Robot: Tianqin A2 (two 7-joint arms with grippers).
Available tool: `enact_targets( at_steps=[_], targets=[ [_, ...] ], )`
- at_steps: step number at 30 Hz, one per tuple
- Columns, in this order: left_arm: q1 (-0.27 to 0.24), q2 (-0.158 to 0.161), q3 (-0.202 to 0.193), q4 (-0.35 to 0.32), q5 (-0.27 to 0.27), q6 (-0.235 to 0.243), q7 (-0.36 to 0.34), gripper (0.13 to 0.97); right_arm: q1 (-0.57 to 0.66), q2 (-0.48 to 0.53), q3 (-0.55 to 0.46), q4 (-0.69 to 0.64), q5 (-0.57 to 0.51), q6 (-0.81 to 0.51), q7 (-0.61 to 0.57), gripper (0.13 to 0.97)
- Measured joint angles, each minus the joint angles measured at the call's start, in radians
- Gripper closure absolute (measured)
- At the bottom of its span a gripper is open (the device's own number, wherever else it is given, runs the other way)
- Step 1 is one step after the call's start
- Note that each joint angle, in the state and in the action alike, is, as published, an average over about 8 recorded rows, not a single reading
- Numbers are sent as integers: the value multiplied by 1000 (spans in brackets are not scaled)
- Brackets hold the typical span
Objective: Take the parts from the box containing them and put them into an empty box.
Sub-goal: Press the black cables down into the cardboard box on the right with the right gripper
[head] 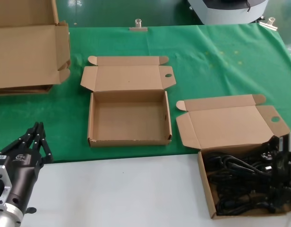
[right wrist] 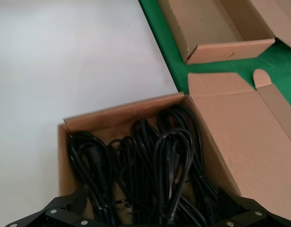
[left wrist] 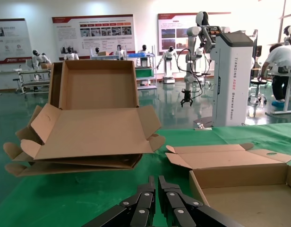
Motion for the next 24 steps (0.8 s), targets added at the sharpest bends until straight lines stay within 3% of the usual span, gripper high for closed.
enact_targets(
  at_steps=[19, 24],
  targets=[
    [0, 0, 0, 0, 0, 0, 0, 925, 43, -131, 80, -220, -107, 19, -170, 129],
    [0, 0, 0, 0, 0, 0, 0, 925, 44, -145, 95, -249, -120, 25, -188, 231]
  ],
)
